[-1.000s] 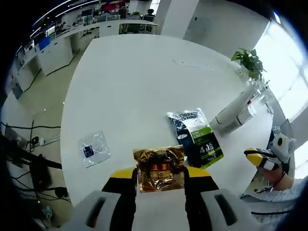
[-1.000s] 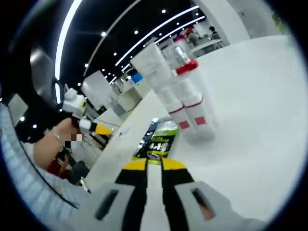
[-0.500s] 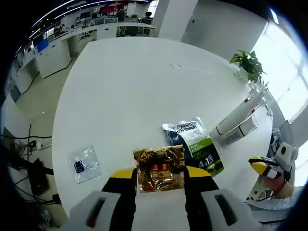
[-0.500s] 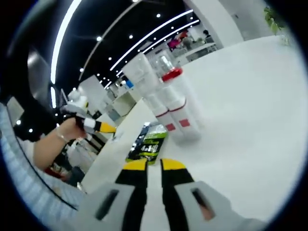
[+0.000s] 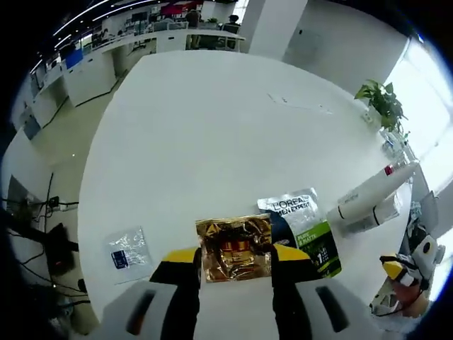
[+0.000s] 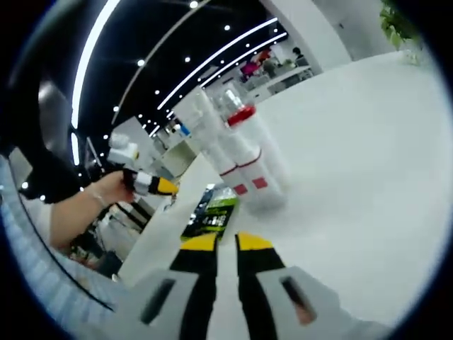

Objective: Arrange the skincare products in the storage area until every visible bottle or jar stands upright without overlapping.

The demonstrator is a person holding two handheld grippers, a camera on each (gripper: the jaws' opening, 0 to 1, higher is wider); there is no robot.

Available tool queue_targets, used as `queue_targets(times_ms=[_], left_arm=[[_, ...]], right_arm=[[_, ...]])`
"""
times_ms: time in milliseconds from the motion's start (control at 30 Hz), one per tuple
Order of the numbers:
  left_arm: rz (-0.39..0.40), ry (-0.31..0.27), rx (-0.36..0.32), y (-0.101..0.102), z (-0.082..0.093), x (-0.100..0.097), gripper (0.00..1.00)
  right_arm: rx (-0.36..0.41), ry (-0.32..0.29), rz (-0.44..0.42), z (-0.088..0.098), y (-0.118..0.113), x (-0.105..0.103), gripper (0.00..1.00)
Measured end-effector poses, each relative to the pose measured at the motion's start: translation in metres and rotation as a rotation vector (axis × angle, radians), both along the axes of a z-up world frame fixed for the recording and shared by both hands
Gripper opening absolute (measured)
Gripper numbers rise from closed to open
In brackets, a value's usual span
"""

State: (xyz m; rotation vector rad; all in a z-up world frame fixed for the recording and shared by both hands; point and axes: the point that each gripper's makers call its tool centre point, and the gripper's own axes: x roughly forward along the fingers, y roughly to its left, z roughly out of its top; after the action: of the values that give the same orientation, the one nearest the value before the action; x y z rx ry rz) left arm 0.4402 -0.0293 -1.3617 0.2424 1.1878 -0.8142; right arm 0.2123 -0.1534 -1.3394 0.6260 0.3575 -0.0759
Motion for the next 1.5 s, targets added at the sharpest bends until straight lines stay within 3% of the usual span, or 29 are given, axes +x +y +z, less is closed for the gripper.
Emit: queue_targets(times_ms=[267, 300, 433, 833, 1367, 1500], left_arm=[[0.001, 0.013, 0.034, -0.01, -0.008, 0.003, 0.4], [0.021, 0.05, 0.014, -0.016, -0.007, 0.001, 0.4], [0.032, 0.045, 0.033, -0.019, -0.012, 0.006, 0.4], [0.027, 0.081, 0.209, -0.016, -0.039, 0.007, 0.4], [0.052, 0.064, 0.265, -0.017, -0.04, 0.007, 0.4], [0.03, 0.033, 0.328, -0.017, -0.042, 0.005, 0.4]], right_arm=[[0.003, -0.013, -0.03, 0.003, -0.011, -0.005, 0.08], [0.005, -0.015, -0.034, 0.004, -0.012, -0.005, 0.08], [0.01, -0.021, -0.045, 0.004, -0.014, -0.006, 0.08], [0.017, -0.027, -0.073, 0.002, -0.021, -0.014, 0.08], [0.02, -0.032, -0.091, 0.001, -0.027, -0.017, 0.08], [0.023, -0.04, -0.092, 0.002, -0.027, -0.015, 0.08]])
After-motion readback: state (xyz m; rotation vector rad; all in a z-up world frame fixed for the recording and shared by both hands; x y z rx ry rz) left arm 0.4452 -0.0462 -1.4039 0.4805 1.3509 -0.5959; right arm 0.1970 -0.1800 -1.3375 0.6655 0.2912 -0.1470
